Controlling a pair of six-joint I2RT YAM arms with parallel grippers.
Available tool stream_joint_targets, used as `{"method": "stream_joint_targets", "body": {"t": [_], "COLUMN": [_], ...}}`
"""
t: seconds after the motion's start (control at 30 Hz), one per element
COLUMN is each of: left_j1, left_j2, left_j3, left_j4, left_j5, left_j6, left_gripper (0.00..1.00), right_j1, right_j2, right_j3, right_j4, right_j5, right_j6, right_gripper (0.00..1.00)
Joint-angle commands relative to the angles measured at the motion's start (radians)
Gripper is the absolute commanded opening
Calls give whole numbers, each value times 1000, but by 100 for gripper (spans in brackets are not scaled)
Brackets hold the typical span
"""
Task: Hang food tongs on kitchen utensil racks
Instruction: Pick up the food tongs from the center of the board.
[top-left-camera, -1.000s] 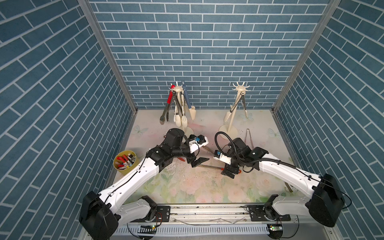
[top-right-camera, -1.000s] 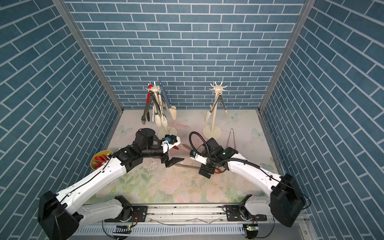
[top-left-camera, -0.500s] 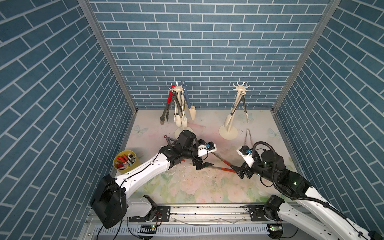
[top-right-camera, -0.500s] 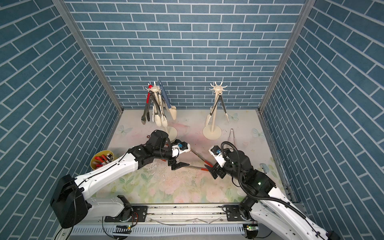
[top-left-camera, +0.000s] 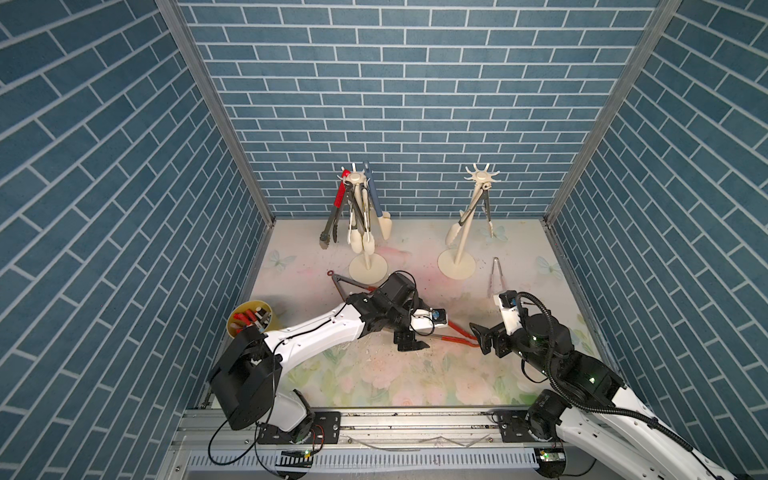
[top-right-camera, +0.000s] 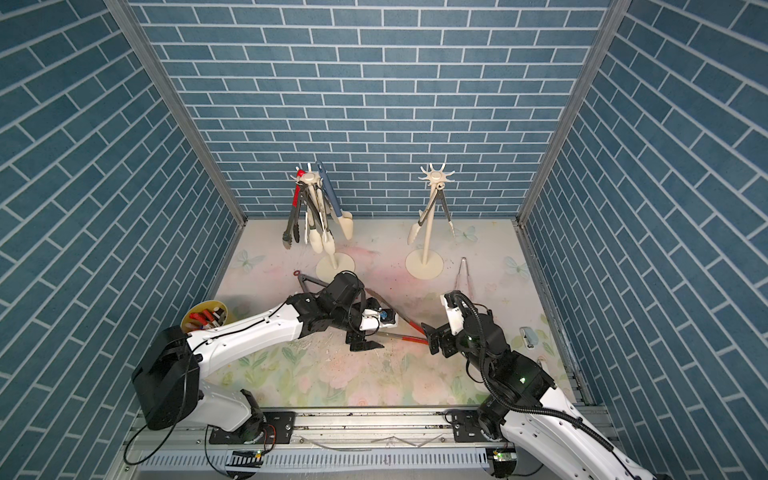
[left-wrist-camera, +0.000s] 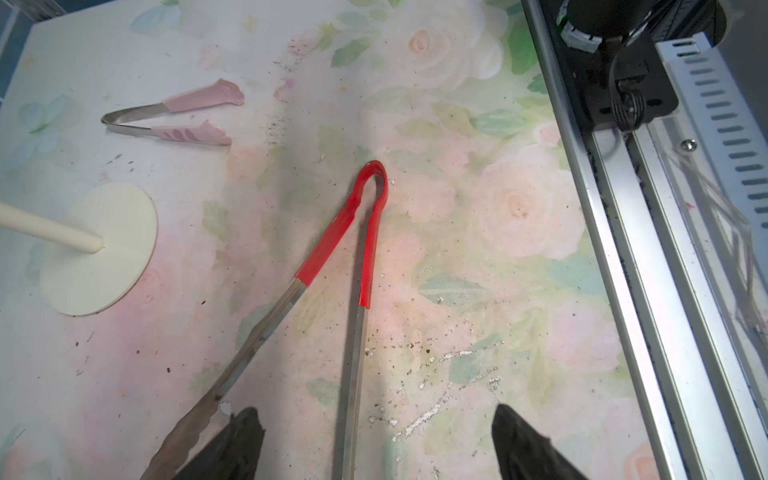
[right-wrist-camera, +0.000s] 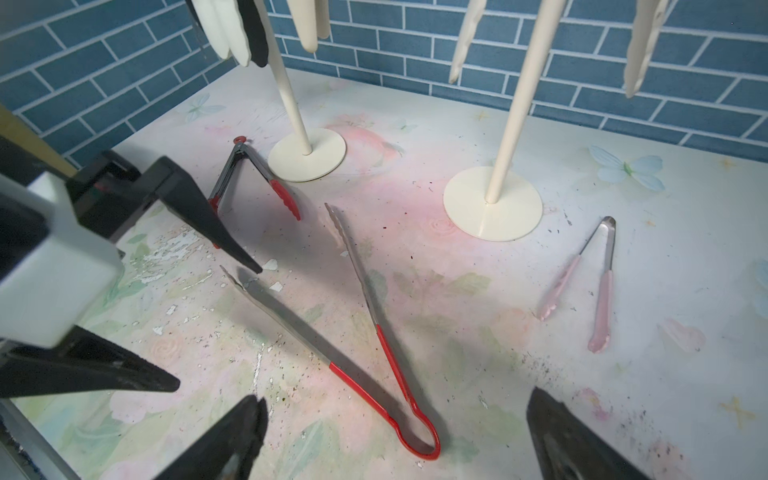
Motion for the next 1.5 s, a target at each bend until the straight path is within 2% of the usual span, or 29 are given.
{"method": "stream_joint_targets", "body": {"t": [0.0, 0.23, 0.63, 1.47], "left_j1": [-29, -73, -80, -79], "left_j2": [43, 133, 237, 374], "left_j3": [39, 69, 87, 163], "left_j4": [-45, -56, -23, -61], "left_j5": [-24, -68, -142, -215], "left_j6": [46, 79, 49, -7], "left_gripper": [85, 80, 67, 34], "right_j1": [2, 2, 1, 0], "right_j2": [-49, -68, -80, -101], "right_j3": [-14, 7, -1, 26], "right_j4": [-43, -115, -165, -201], "right_j5": [72, 108, 122, 113], "right_j6": [103, 179, 252, 262], "right_gripper": [99, 99, 98, 98]}}
